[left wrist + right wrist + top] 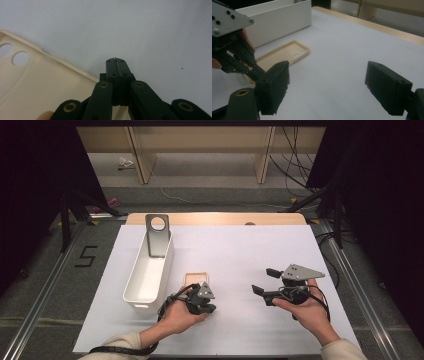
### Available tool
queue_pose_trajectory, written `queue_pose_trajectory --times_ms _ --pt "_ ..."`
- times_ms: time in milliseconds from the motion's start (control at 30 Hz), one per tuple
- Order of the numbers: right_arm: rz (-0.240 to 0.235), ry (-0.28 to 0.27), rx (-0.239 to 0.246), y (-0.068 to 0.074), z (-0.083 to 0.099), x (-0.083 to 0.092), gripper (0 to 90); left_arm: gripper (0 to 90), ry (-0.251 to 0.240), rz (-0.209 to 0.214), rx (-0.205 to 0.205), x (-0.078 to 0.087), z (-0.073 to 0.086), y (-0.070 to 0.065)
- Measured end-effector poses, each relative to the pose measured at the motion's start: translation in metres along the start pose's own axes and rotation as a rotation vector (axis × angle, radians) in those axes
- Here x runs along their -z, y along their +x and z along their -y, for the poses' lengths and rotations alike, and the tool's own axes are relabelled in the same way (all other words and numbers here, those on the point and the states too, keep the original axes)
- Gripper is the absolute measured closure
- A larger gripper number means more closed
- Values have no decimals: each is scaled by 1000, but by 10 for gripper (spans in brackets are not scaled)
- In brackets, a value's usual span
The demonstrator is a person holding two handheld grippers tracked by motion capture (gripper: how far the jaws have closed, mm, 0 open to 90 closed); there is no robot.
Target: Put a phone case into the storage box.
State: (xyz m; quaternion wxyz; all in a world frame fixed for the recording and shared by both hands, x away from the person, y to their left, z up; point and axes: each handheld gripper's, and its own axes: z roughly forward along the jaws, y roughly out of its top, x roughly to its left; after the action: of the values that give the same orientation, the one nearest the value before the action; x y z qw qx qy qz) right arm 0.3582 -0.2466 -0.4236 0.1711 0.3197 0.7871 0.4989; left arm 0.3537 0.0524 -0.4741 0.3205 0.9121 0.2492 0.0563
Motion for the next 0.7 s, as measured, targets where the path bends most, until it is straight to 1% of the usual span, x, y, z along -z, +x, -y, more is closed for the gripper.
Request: queue_pose_trajectory --times_ms 333,467,533,600,700 --pt "-1 0 0 0 0 0 205 900 13 3 -5 5 6 1" --pt "0 0 -1 0 0 0 205 899 12 9 1 6 8 0" --pt "-1 1 0 0 0 0 205 898 14 14 -3 6 8 0" --pt "-2 1 1 0 0 0 205 896 12 12 -16 6 8 -1" --pt "-1 1 0 0 0 0 204 831 4 26 -36 12 5 -2"
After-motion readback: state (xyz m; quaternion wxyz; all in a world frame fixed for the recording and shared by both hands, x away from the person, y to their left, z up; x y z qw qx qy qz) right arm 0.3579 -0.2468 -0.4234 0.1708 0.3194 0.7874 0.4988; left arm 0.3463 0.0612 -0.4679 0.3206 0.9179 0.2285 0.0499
